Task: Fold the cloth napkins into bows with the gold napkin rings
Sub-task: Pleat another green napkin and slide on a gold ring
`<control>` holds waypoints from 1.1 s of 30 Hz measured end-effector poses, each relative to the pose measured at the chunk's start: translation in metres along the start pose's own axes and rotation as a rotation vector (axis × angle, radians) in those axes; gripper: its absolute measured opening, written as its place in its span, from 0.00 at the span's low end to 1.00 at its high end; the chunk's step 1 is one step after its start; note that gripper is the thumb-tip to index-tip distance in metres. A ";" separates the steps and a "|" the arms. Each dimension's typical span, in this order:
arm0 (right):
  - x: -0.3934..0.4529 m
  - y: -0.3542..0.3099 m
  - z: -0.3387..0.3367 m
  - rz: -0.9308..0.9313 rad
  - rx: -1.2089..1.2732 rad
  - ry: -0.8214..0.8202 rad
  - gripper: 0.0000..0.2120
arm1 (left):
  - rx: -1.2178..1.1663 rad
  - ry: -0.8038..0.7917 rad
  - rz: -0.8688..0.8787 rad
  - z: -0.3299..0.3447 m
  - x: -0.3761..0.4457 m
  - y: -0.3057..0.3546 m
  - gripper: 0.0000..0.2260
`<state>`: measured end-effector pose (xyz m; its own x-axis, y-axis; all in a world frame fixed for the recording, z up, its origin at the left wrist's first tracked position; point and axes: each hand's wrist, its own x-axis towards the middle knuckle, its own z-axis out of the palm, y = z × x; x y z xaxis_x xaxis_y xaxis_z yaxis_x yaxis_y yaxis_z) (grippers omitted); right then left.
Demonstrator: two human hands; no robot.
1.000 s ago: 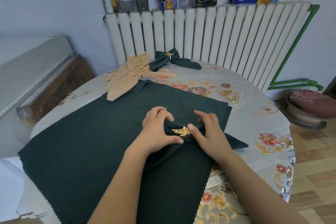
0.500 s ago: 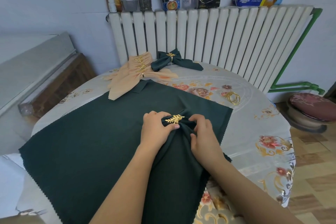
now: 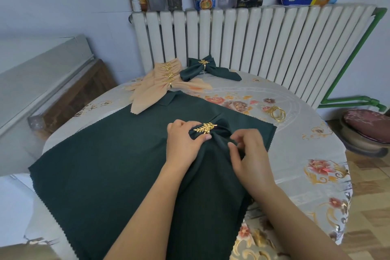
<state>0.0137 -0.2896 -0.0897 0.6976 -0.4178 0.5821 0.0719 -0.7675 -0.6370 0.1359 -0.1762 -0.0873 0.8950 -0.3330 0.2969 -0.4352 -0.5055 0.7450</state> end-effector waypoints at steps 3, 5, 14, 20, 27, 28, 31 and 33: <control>-0.004 -0.002 0.005 0.016 -0.033 -0.274 0.13 | 0.050 -0.038 0.004 0.003 -0.001 -0.003 0.17; -0.005 0.000 0.009 0.054 -0.070 -0.415 0.13 | 0.072 -0.065 -0.004 0.004 -0.002 -0.005 0.17; 0.013 0.017 -0.009 0.356 0.146 -0.048 0.21 | -0.013 -0.211 0.141 -0.012 -0.004 0.006 0.15; 0.019 0.022 -0.009 0.434 0.329 -0.191 0.09 | -0.099 -0.303 0.158 -0.022 -0.013 0.020 0.28; 0.023 0.032 -0.006 0.514 0.383 0.018 0.11 | -0.436 -0.567 -0.424 -0.041 -0.006 0.010 0.28; 0.023 0.032 -0.005 0.502 0.380 0.029 0.11 | -0.508 -0.611 -0.476 -0.041 -0.005 0.010 0.24; 0.023 0.032 -0.003 0.482 0.407 0.086 0.11 | -0.642 -0.658 -0.628 -0.037 -0.005 0.013 0.19; 0.023 0.032 -0.003 0.476 0.416 0.128 0.13 | -0.716 -0.658 -0.660 -0.031 -0.006 0.016 0.14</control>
<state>0.0296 -0.3256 -0.0952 0.6324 -0.7408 0.2266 0.0641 -0.2415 -0.9683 0.1264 -0.1573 -0.0592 0.6124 -0.6269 -0.4816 0.4360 -0.2403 0.8673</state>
